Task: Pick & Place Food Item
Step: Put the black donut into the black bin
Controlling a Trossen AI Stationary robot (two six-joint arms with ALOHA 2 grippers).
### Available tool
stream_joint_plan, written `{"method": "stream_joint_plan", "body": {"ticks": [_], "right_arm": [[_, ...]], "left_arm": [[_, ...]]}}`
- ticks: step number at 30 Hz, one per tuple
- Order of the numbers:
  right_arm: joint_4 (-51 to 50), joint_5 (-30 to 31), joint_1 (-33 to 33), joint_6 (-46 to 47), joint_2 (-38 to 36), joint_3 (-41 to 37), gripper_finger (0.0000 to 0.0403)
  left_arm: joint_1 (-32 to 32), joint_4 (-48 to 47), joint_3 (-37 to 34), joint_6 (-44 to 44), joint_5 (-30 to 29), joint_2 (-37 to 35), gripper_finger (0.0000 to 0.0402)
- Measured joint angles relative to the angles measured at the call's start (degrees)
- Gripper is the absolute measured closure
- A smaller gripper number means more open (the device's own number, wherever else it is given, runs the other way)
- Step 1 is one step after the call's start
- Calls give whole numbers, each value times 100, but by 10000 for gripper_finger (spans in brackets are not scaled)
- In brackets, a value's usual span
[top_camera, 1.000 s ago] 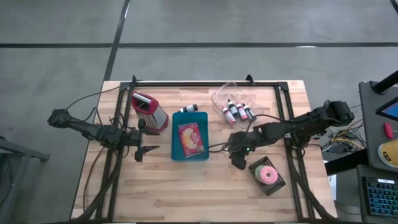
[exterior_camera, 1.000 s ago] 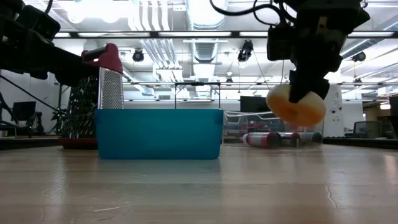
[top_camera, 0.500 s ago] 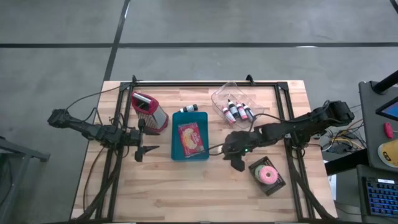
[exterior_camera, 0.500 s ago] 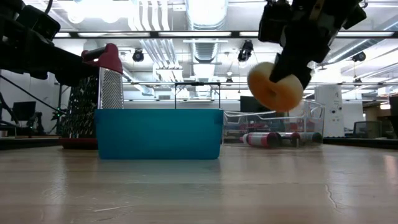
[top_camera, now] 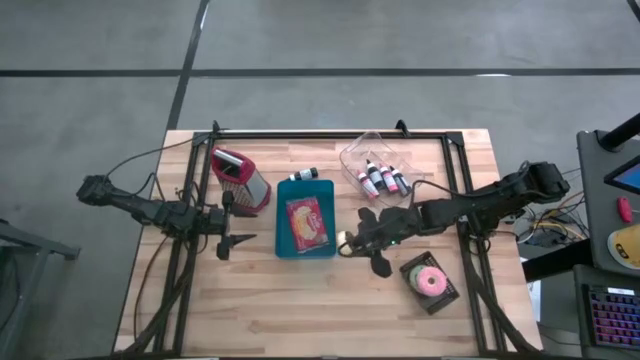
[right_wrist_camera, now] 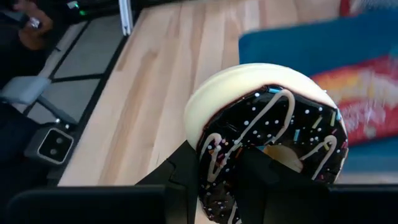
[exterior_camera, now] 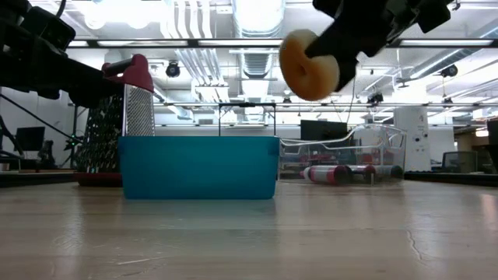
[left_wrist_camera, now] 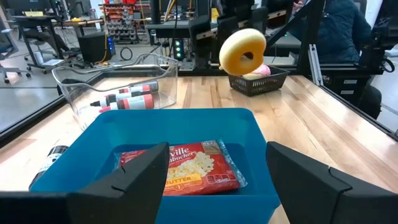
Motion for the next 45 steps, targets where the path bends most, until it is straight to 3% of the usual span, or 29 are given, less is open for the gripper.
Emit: {"method": "stream_joint_plan", "body": {"ticks": [8,23,33,45], "right_arm": [[670,447,2,-1025,10,-18,333],[2327,732,2,-2696,48,-216,333],[3821,1478,-11,-3118,47,-1025,333],[4096,2421,-2,-3181,-782,-1879,333]], "left_arm": [[-1,0,0,4,-2,0,126],[0,2,0,26,-2,0,126],[0,2,-2,26,-2,0,126],[-1,4,-2,25,-9,2,126]]}}
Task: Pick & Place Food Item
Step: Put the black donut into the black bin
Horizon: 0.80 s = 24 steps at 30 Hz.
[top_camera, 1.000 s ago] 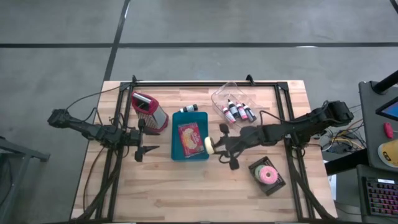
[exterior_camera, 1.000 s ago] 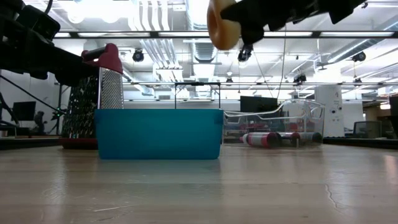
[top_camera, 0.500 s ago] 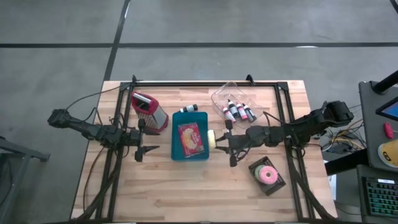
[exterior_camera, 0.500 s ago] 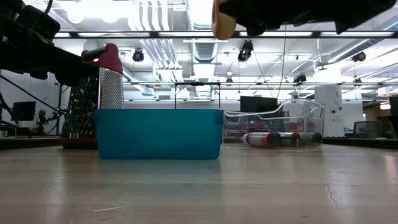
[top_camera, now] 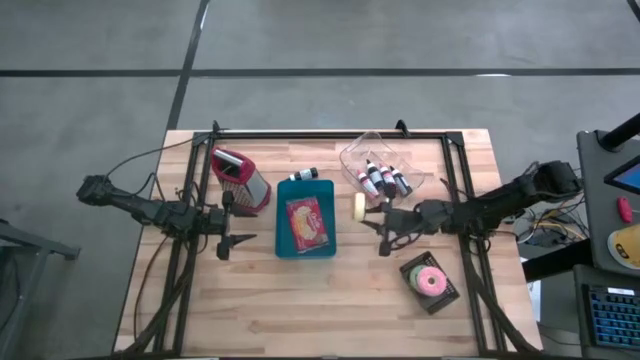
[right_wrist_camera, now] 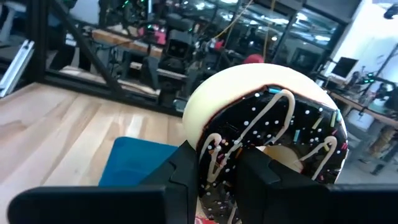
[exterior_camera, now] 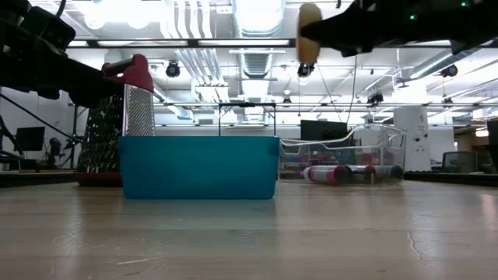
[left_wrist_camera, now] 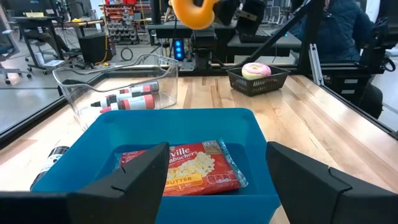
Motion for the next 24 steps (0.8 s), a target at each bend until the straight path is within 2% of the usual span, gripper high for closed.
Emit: {"method": "stream_joint_plan", "body": {"ticks": [8,16,24], "right_arm": [[-20,118,77,51,-1068,-744,333],[-86,96,420,225,-2029,-1459,333],[-497,79,918,363,-2626,-1663,333]], "left_arm": [[-1,3,0,-1,0,-2,126],[1,24,-2,-23,-11,-2,126],[-1,35,-2,-23,-26,-2,126]]}}
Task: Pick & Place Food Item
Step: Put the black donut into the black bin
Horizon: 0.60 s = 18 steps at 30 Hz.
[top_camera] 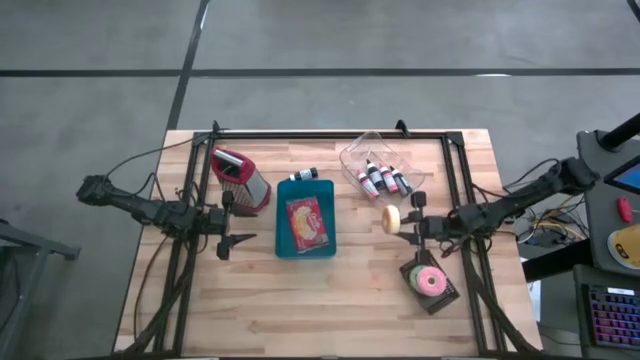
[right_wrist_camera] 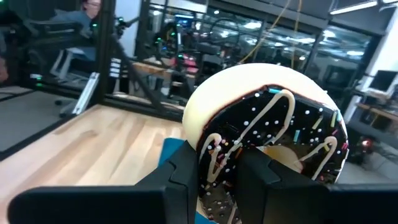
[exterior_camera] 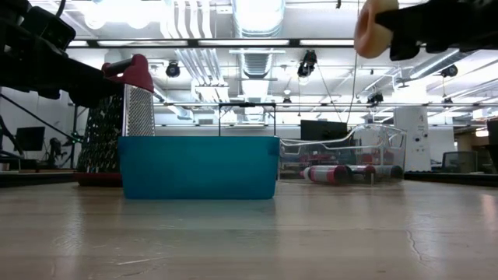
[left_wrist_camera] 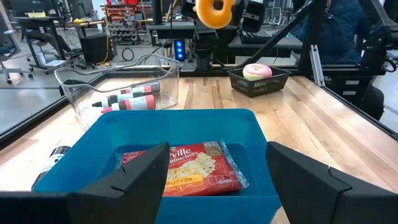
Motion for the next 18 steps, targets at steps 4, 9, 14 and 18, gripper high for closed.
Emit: {"method": "stream_joint_plan", "body": {"ticks": [4,9,14,18], "right_arm": [[-646,7,188,249,-168,102,333],[-1778,6,393,810,-262,448,333],[-3818,5,555,1775,-231,1214,334],[-5370,6,709,2596,-101,1885,337]], "left_arm": [[2,4,0,0,0,0,126],[1,4,0,1,0,0,126],[0,4,0,2,0,0,126],[0,7,0,2,2,0,126]]}}
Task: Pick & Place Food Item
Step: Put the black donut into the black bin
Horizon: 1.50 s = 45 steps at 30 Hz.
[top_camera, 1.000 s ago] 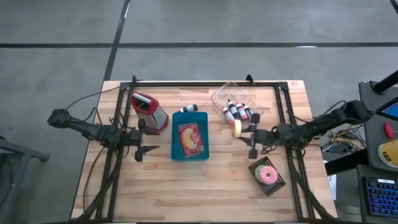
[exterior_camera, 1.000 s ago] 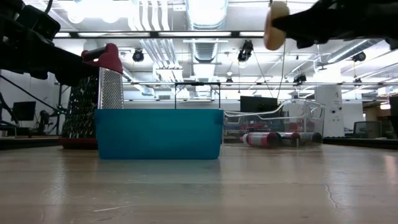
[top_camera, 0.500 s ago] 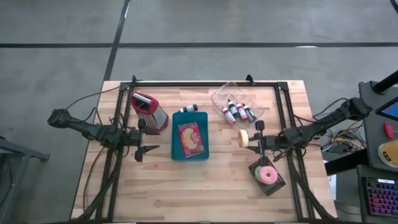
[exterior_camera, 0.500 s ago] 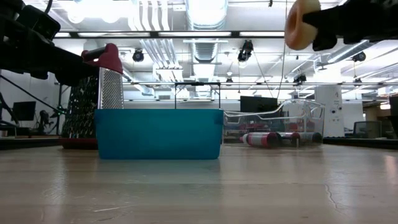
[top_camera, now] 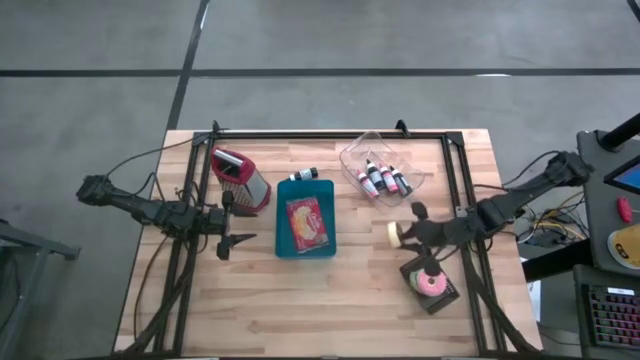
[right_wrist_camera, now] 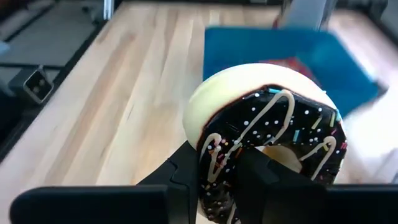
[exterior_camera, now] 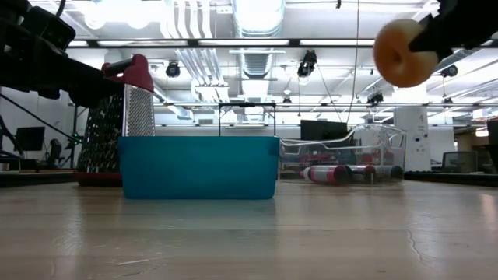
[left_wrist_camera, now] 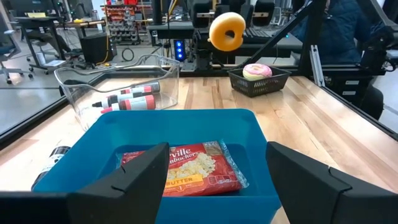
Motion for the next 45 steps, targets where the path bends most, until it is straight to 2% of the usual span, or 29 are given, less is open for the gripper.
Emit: {"method": "stream_joint_plan", "body": {"ticks": [5,24,34,45], "right_arm": [[-1238,-70,247,790,314,652,344],[-2965,-1297,953,3275,2055,2013,349],[-4148,-1737,1078,3755,3039,2979,349],[-4993,-2439,1093,3825,4071,3384,349]], "left_arm": [[2,-2,0,2,1,0,126],[2,0,0,44,-2,0,126],[2,0,0,86,-4,0,126],[2,0,0,127,-6,0,126]]}}
